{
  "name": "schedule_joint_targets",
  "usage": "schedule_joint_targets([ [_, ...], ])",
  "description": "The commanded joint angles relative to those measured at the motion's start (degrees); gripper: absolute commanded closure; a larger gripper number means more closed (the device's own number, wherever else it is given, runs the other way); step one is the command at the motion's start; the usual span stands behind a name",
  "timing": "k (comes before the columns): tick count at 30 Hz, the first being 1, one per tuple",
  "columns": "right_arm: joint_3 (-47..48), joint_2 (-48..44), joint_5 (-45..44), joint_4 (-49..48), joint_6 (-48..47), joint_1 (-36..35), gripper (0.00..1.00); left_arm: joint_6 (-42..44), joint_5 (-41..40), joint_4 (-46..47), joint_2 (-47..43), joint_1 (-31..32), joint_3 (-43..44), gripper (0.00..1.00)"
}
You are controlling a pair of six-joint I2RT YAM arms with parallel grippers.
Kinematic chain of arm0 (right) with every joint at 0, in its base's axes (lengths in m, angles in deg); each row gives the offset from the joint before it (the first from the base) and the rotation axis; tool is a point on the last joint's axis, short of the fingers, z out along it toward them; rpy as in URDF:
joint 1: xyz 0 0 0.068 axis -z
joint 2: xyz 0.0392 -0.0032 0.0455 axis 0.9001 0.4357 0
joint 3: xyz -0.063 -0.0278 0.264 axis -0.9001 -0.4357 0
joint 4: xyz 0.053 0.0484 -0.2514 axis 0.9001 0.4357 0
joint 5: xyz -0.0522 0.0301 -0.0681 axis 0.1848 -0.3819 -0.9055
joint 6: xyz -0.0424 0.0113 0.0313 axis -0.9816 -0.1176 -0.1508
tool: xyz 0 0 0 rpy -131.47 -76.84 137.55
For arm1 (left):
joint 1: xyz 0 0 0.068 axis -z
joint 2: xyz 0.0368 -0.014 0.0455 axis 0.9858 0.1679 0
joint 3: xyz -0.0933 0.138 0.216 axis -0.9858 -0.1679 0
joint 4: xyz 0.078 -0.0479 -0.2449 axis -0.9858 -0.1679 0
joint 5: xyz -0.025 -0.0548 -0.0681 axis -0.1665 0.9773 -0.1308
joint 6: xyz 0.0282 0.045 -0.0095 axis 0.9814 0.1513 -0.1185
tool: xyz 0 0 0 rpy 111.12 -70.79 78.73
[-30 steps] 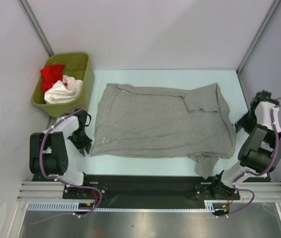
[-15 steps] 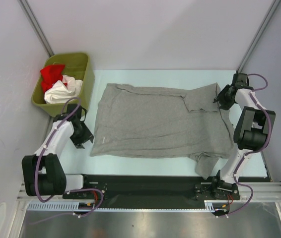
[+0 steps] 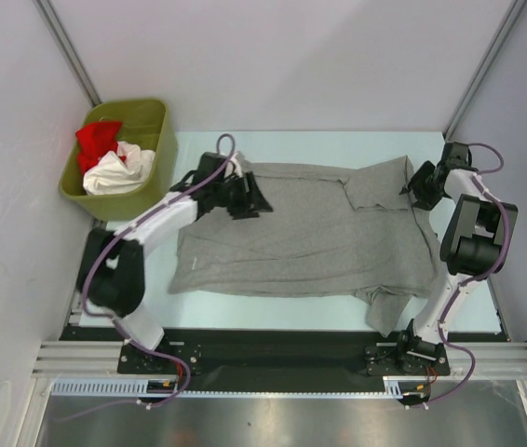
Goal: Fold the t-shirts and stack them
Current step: Fold the tshirt
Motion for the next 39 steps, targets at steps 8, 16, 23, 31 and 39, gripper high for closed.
schedule_joint_targets([
  [8, 2.3, 3.8, 8.6, -3.5, -3.3, 1.6, 0.46, -10.4, 3.9, 14.2, 20.6, 5.3, 21.9, 0.53],
  [16, 3.6, 5.6, 8.5, -2.3, -4.0, 2.4, 0.44, -2.0, -3.4, -2.5, 26.0, 2.3, 38.7, 0.49],
  [23, 4.0, 6.3, 9.1, -1.6, -4.7, 2.0, 0.46, 6.4, -7.0, -9.1, 25.4, -4.5, 40.5, 0.49],
  [31, 4.1, 6.5, 7.9, -1.0, -5.4, 1.6, 0.49, 8.6, -7.3, -11.8, 28.7, -12.6, 44.2, 0.53],
  [39, 4.5, 5.7, 5.9, 0.5, -6.6, 1.5, 0.58, 10.9, -16.4, -13.5, 35.0, -13.3, 52.9, 0.57],
])
